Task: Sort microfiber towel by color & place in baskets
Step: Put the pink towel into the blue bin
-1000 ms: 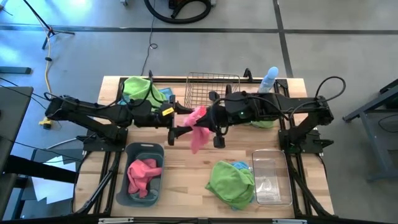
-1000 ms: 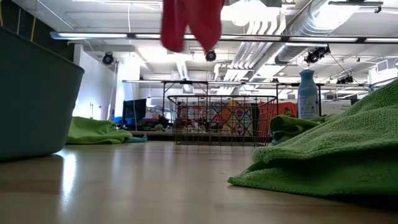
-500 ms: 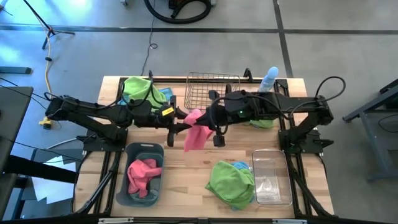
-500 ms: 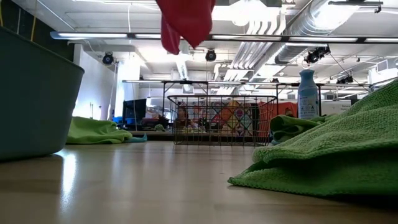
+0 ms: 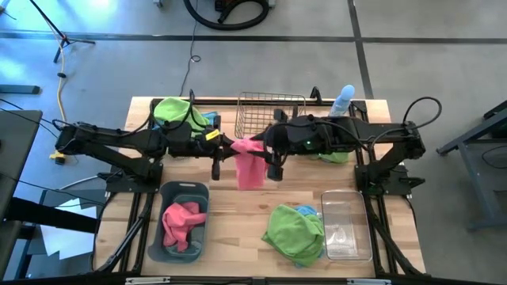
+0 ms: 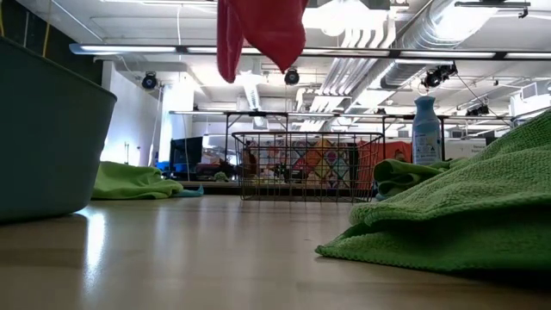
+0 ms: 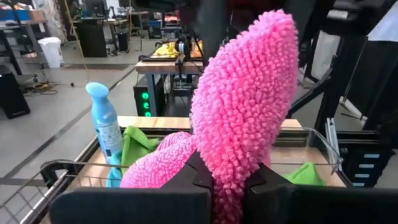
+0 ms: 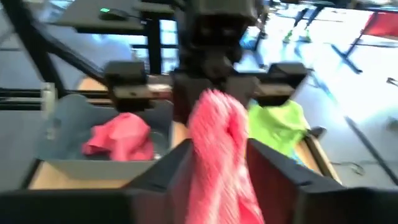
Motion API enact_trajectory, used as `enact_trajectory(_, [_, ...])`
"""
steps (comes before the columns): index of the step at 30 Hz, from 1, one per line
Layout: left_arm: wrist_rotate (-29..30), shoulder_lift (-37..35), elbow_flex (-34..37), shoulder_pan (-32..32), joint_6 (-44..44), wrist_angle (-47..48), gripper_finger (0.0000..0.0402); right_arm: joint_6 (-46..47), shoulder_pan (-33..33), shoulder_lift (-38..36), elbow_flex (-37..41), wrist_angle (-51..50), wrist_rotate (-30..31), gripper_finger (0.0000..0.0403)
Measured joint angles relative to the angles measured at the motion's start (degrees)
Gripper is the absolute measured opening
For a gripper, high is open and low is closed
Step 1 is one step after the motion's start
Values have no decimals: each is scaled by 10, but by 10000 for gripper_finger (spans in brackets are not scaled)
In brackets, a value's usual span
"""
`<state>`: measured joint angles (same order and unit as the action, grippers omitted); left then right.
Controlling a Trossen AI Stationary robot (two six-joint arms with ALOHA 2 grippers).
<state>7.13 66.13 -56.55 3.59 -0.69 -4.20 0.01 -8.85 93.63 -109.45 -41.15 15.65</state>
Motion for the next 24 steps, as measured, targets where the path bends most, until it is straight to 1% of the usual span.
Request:
enact_trajectory(2, [0, -11, 0, -3, 0, 28, 2, 0, -3, -7, 0, -19, 17, 208])
enact_trajectory(4, [0, -26, 0, -6, 0, 53, 1, 1, -3, -18, -1, -43, 21, 245])
enact_trajectory(6, [0, -43, 0, -8, 0, 78, 1, 14, -2, -30, -1, -67, 22, 271])
enact_trajectory(8, [0, -63, 0, -10, 0, 121, 1, 32, -1, -40, -1, -102, 23, 286])
enact_trajectory(10, [1, -90, 0, -10, 5, 185, 1, 57, -1, -47, -1, -139, 26, 292])
enact_trajectory(13, [8, -134, 0, -10, 27, 256, 1, 91, 0, -56, -1, -199, 30, 293])
enact_trajectory(16, [9, -179, 0, -9, 59, 304, 1, 116, 0, -62, 0, -254, 42, 293])
enact_trajectory(19, [10, -222, -3, -3, 91, 359, 0, 132, 0, -63, 1, -314, 69, 293])
enact_trajectory(21, [9, -242, -20, 8, 111, 435, 0, 145, 0, -63, 1, -351, 87, 293])
enact_trajectory(24, [9, -247, -68, 23, 164, 545, 0, 157, 0, -64, 8, -375, 101, 293])
